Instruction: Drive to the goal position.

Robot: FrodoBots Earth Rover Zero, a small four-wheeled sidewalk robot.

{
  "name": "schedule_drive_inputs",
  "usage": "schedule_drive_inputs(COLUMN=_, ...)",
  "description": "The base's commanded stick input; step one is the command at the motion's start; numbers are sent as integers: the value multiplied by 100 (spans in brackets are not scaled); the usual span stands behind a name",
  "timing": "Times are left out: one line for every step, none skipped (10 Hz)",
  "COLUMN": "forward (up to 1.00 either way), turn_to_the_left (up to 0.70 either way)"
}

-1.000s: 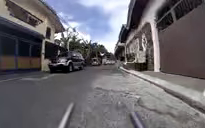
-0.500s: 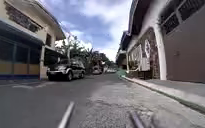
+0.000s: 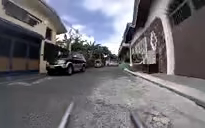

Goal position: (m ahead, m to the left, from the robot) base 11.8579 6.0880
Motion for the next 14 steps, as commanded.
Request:
schedule_drive_inputs(forward=85, turn_to_the_left=-34)
schedule_drive_inputs(forward=85, turn_to_the_left=-14)
schedule_drive_inputs(forward=85, turn_to_the_left=3)
schedule_drive_inputs(forward=85, turn_to_the_left=1)
schedule_drive_inputs(forward=85, turn_to_the_left=0)
schedule_drive_inputs(forward=85, turn_to_the_left=0)
schedule_drive_inputs(forward=85, turn_to_the_left=0)
schedule_drive_inputs(forward=85, turn_to_the_left=0)
schedule_drive_inputs(forward=85, turn_to_the_left=0)
schedule_drive_inputs(forward=85, turn_to_the_left=0)
schedule_drive_inputs(forward=85, turn_to_the_left=0)
schedule_drive_inputs(forward=85, turn_to_the_left=0)
schedule_drive_inputs(forward=85, turn_to_the_left=0)
schedule_drive_inputs(forward=85, turn_to_the_left=0)
